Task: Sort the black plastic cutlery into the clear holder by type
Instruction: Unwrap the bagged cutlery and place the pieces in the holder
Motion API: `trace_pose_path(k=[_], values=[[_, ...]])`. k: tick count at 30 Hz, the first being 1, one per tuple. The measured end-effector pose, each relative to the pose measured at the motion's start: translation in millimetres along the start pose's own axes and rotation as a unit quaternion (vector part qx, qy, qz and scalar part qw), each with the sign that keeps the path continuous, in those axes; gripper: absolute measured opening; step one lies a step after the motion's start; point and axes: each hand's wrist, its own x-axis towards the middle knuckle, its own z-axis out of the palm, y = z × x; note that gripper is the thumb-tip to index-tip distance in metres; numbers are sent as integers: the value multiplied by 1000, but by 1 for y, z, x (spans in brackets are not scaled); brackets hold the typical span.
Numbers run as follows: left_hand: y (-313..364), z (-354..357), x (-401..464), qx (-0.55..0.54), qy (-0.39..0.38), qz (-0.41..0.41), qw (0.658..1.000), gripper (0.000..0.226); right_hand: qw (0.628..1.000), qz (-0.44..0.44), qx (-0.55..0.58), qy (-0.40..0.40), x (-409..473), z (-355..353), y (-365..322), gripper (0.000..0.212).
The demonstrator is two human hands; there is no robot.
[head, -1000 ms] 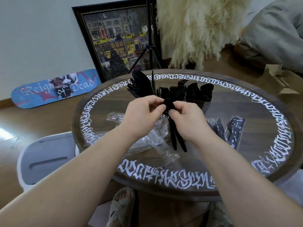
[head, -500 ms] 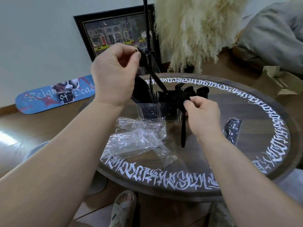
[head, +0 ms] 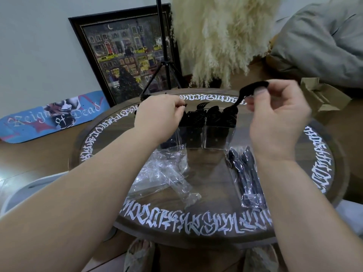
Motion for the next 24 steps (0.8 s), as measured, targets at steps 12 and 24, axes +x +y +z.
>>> trace_pose_path(k=[12,24], values=[[1,23,4,116,-88,51,988,46,971,-180,-144,56,18,7,23,11],[-2,30,1,92,-66,50,992,47,963,-127,-235,-46,11,17,48,14]])
